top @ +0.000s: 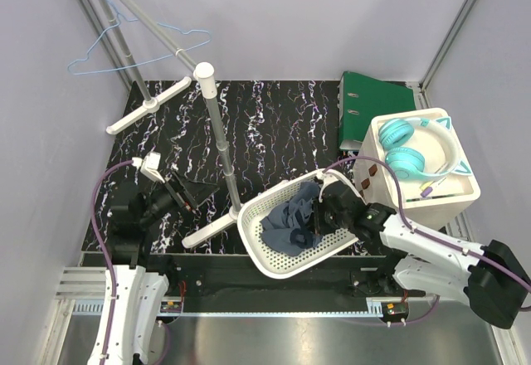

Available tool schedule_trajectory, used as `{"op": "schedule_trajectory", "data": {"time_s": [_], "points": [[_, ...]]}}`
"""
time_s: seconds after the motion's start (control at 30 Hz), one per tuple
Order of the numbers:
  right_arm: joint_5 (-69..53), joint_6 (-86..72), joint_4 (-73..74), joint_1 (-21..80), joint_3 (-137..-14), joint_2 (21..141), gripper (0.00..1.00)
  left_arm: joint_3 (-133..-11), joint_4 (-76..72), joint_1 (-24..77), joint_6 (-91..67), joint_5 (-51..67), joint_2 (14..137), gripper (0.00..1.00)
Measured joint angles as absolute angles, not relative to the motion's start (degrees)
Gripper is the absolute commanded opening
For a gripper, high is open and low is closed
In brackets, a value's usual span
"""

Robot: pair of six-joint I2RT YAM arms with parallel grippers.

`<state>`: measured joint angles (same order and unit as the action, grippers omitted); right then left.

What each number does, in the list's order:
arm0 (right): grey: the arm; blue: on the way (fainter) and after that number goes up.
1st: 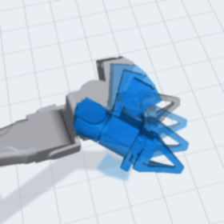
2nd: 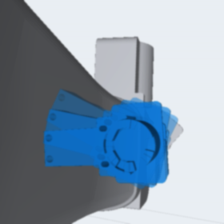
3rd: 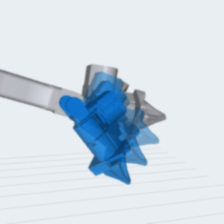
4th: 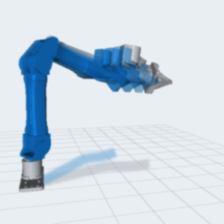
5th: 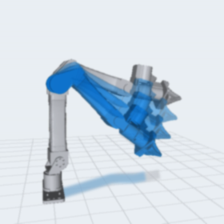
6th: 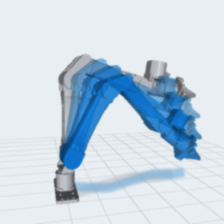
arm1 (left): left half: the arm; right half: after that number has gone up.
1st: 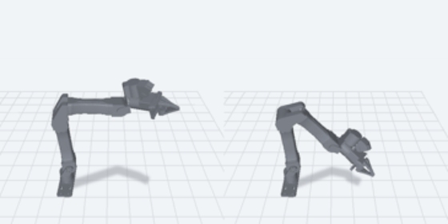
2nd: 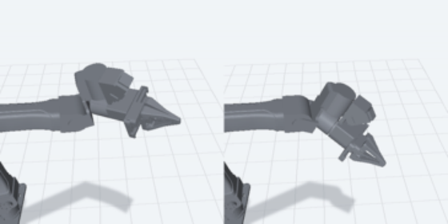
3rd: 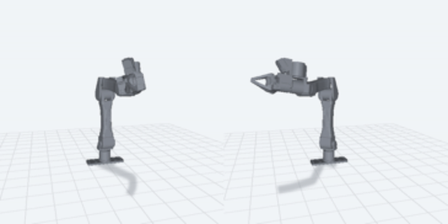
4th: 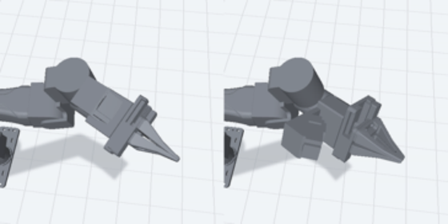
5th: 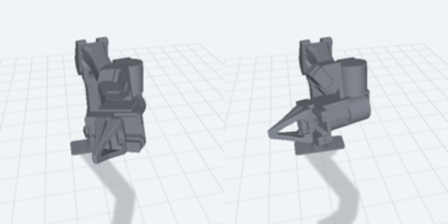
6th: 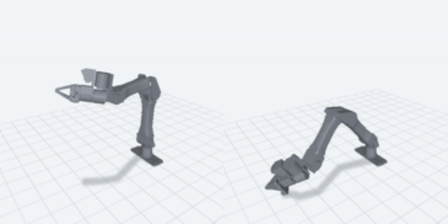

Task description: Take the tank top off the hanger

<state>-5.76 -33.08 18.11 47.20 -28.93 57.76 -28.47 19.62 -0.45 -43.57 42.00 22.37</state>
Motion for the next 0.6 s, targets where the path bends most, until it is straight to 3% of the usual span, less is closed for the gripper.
{"op": "schedule_trajectory", "data": {"time_s": [0.2,0.27,0.4,0.6], "points": [[-5.1,-33.28,20.34,47.29,-31.03,57.91,0.48,-28.47,19.62,-0.45,-43.59,42.02,22.35,0.85],[-5.1,-33.06,22.63,47.4,-32.49,55.92,0.74,-28.47,19.62,-0.45,-43.59,42.04,22.31,0.85],[-5.06,-33.17,27.0,47.62,-35.79,51.16,0.99,-28.45,19.62,-0.43,-43.59,42.04,22.17,0.85],[-3.7,-32.45,32.53,47.62,-42.04,43.48,1.0,-27.44,19.57,-0.45,-43.62,41.82,21.52,0.85]]}}
